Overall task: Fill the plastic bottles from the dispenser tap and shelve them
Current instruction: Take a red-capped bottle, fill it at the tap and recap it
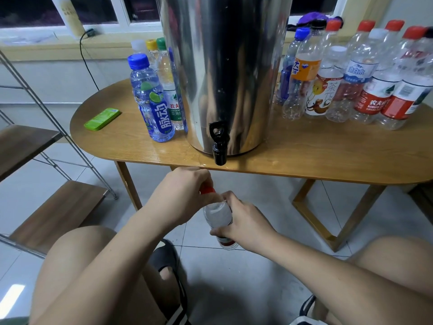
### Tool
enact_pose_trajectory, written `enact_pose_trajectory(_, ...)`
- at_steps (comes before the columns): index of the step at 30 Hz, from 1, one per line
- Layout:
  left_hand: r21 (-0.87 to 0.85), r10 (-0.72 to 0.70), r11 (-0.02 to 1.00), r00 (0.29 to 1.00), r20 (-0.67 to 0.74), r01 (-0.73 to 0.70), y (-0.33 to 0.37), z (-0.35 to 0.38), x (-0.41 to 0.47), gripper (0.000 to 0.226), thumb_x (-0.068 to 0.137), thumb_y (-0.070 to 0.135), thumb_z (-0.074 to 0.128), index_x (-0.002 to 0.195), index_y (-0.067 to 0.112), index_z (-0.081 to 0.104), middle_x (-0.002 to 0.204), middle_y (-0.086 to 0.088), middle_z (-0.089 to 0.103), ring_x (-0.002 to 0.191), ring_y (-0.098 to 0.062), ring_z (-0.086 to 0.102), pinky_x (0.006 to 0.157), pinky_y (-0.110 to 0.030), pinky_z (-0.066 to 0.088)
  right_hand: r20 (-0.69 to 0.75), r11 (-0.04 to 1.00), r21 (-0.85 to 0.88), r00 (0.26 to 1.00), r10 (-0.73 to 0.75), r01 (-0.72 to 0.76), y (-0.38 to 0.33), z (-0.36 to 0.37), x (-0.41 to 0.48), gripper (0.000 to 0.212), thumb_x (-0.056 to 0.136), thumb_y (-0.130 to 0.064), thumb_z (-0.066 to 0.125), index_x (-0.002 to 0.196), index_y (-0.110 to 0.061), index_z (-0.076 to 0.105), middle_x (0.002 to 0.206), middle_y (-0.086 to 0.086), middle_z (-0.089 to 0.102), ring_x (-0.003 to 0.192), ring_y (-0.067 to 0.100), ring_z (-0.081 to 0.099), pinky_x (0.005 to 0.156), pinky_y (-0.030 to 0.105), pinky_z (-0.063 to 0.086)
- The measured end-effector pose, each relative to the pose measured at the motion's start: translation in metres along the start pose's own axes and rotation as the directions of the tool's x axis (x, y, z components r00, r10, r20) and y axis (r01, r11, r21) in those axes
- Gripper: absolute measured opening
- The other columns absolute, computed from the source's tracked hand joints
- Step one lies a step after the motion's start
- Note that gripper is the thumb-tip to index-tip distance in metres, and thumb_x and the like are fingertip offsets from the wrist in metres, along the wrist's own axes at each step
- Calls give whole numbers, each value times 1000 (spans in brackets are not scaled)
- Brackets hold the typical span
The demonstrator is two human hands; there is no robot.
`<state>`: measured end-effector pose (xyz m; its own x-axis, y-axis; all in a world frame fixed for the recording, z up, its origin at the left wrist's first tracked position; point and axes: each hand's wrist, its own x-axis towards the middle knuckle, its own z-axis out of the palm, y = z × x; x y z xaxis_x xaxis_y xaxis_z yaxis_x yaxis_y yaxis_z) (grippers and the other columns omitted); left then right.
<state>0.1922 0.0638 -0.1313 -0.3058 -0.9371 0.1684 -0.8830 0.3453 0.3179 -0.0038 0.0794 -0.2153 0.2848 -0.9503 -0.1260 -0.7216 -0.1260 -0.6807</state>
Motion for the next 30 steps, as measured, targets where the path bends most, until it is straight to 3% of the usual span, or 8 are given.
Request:
enact_pose_trajectory(3, -107, 67, 992, 996, 61, -60, -2, -5, 0, 18, 89, 29, 89, 106, 30, 82, 97, 14, 70, 90, -6, 65, 82, -33, 57, -1, 1000, -14, 1000, -15, 15, 0, -3, -2, 74, 74, -55, 93, 126, -42, 42, 117, -11, 68, 104, 21, 66, 86, 45, 60)
enact_pose_trajectory(7, -237, 149, 963, 985, 90, -125, -6, -11, -3, 34, 88, 14, 90, 108, 40, 82, 103, 18, 75, 100, -2, 69, 85, -17, 55, -12, 999, -13, 999, -35, 34, 0, -8, -4, 80, 73, -56, 93, 133, -44, 41, 124, -13, 67, 109, 19, 66, 90, 44, 61)
enact_pose_trajectory(10, -318, 91, 946, 993, 69, -65, -6, -12, -4, 31, 86, 42, 90, 115, 37, 82, 106, 23, 77, 103, 6, 68, 84, -10, 49, -24, 999, -16, 999, -48, 48, 0, -13, -5, 77, 74, -56, 93, 130, -43, 42, 121, -14, 66, 106, 18, 65, 87, 45, 60)
enact_pose_trajectory(12, -226, 35, 974, 998, 53, -23, -8, -9, -4, 53, 77, 76, 77, 110, 34, 81, 99, 18, 76, 93, 2, 68, 77, -20, 53, -35, 999, -4, 998, -50, 50, 1, -15, -6, 73, 73, -57, 93, 125, -43, 44, 117, -14, 67, 104, 18, 65, 85, 46, 60)
enact_pose_trajectory(14, -141, -16, 990, 1000, 19, 18, -8, -6, -2, 66, 72, 88, 65, 96, 28, 79, 85, 12, 73, 81, -4, 65, 69, -32, 55, -51, 999, 16, 998, -45, 45, 3, -18, -6, 70, 72, -57, 93, 122, -43, 46, 113, -13, 68, 103, 17, 66, 85, 46, 60)
enact_pose_trajectory(19, -133, 25, 990, 998, -63, -33, -5, 0, -3, 56, 85, 82, 63, 81, 27, 70, 86, 10, 62, 78, -9, 60, 67, -43, 53, -78, 998, 44, 996, -31, 34, 5, -26, -5, 65, 73, -57, 92, 118, -43, 48, 109, -13, 71, 103, 15, 68, 86, 44, 61)
enact_pose_trajectory(22, -97, 22, 995, 995, -92, -31, 2, 3, -5, 69, 84, 94, 54, 79, 26, 61, 74, 9, 57, 69, -12, 55, 58, -40, 46, -87, 998, 19, 994, -60, 62, 4, -29, -7, 64, 74, -55, 92, 120, -46, 48, 110, -14, 71, 104, 17, 68, 86, 44, 60)
enact_pose_trajectory(30, -122, 119, 984, 990, -77, -128, 0, 6, -2, 47, 98, 69, 55, 79, 27, 51, 75, 7, 50, 73, -11, 51, 59, -33, 36, -61, 994, -22, 993, -105, 104, 3, -35, -14, 73, 74, -54, 91, 133, -46, 49, 109, -16, 72, 99, 15, 67, 84, 40, 58)
